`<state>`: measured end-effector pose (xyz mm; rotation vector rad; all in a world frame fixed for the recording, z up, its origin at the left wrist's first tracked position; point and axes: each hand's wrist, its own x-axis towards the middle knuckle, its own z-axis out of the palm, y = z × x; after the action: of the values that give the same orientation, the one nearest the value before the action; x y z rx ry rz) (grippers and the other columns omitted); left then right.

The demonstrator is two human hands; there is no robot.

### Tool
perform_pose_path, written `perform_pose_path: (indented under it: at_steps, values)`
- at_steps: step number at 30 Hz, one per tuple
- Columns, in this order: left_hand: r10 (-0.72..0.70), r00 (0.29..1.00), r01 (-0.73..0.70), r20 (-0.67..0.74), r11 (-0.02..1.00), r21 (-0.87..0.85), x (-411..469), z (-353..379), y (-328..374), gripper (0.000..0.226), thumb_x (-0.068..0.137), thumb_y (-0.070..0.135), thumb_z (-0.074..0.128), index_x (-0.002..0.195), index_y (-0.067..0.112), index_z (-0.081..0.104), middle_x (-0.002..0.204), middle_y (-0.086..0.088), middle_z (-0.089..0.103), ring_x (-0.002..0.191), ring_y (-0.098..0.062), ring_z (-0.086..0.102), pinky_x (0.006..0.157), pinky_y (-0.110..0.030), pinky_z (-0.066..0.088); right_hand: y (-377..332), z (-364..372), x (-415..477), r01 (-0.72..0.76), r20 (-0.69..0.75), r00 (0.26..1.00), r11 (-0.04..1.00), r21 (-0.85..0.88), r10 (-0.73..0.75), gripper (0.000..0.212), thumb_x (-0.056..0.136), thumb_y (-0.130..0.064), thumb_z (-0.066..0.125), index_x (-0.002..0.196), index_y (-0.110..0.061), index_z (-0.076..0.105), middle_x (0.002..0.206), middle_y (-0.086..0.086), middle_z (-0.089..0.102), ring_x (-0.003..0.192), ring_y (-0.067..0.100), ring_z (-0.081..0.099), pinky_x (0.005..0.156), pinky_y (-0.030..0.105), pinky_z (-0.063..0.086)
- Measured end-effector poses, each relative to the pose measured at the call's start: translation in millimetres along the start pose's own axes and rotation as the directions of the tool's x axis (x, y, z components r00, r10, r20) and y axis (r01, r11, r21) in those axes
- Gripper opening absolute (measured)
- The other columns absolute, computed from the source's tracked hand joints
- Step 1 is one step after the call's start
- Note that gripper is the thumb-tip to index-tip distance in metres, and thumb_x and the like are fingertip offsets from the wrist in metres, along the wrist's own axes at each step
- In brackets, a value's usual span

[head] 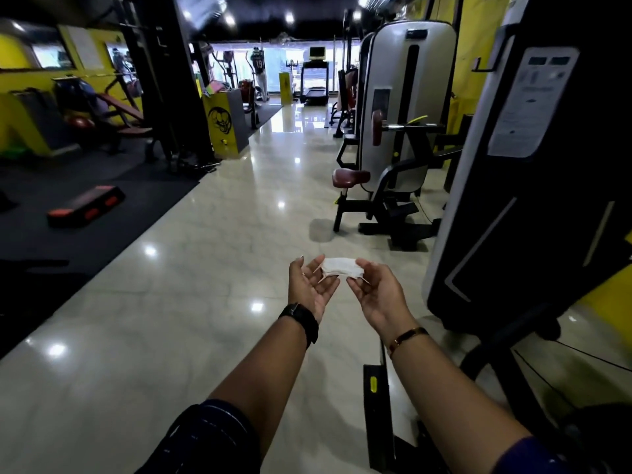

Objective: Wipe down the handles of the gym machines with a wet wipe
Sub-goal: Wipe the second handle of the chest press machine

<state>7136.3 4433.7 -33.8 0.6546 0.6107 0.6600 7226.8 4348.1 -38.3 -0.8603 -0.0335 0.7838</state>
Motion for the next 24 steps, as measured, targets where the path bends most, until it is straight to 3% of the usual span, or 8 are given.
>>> perform_pose_path:
  at_steps: [3, 8, 15, 21, 24]
  values:
    - [0.005, 1.000, -0.005, 0.015, 1.000, 0.018, 39, 2, 15, 0.041, 0.097, 0.042, 0.042, 0.105, 0.010, 0.065, 0.105, -0.011, 0.065, 0.095, -0.025, 0.063, 0.089, -0.033, 0.051, 3, 16, 40, -0.003, -0.003, 1.000, 0.999, 0.036, 0.003, 0.020, 0.094, -0.014, 0.049, 0.088, -0.003, 0.066, 0.094, 0.008, 0.064, 0.080, 0.020, 0.059, 0.086, 0.031, 0.054]
    - [0.005, 1.000, -0.006, 0.028, 0.998, 0.057, 126, 15, 46, 0.041, 0.098, 0.041, 0.040, 0.103, 0.008, 0.066, 0.104, -0.012, 0.065, 0.092, -0.025, 0.064, 0.084, -0.032, 0.053, -2, 48, 126, -0.007, -0.007, 1.000, 0.995, 0.100, 0.007, 0.021, 0.096, -0.015, 0.048, 0.092, -0.002, 0.063, 0.094, 0.008, 0.065, 0.077, 0.019, 0.060, 0.070, 0.026, 0.059]
    - [-0.034, 0.996, 0.026, 0.087, 0.996, 0.090, 243, 67, 74, 0.042, 0.101, 0.035, 0.037, 0.100, 0.007, 0.068, 0.106, -0.012, 0.065, 0.092, -0.025, 0.064, 0.082, -0.032, 0.053, -42, 77, 231, 0.067, -0.060, 0.997, 0.985, 0.158, -0.058, 0.023, 0.095, -0.016, 0.050, 0.090, 0.000, 0.066, 0.093, 0.011, 0.063, 0.079, 0.019, 0.061, 0.078, 0.028, 0.057]
    - [-0.143, 0.981, 0.131, 0.127, 0.986, 0.102, 302, 120, 47, 0.044, 0.101, 0.038, 0.038, 0.101, 0.005, 0.067, 0.113, -0.016, 0.065, 0.097, -0.026, 0.064, 0.084, -0.033, 0.053, -82, 54, 271, 0.147, -0.182, 0.977, 0.970, 0.194, -0.111, 0.026, 0.098, -0.017, 0.048, 0.097, 0.003, 0.066, 0.084, 0.009, 0.067, 0.074, 0.017, 0.063, 0.072, 0.026, 0.058]
    - [-0.224, 0.955, 0.200, 0.195, 0.970, 0.138, 324, 155, 17, 0.047, 0.100, 0.040, 0.037, 0.106, 0.003, 0.067, 0.117, -0.017, 0.065, 0.104, -0.027, 0.063, 0.093, -0.035, 0.050, -106, 27, 285, 0.228, -0.273, 0.948, 0.950, 0.213, -0.166, 0.022, 0.095, -0.014, 0.051, 0.093, 0.001, 0.067, 0.082, 0.009, 0.068, 0.074, 0.016, 0.064, 0.066, 0.024, 0.059]
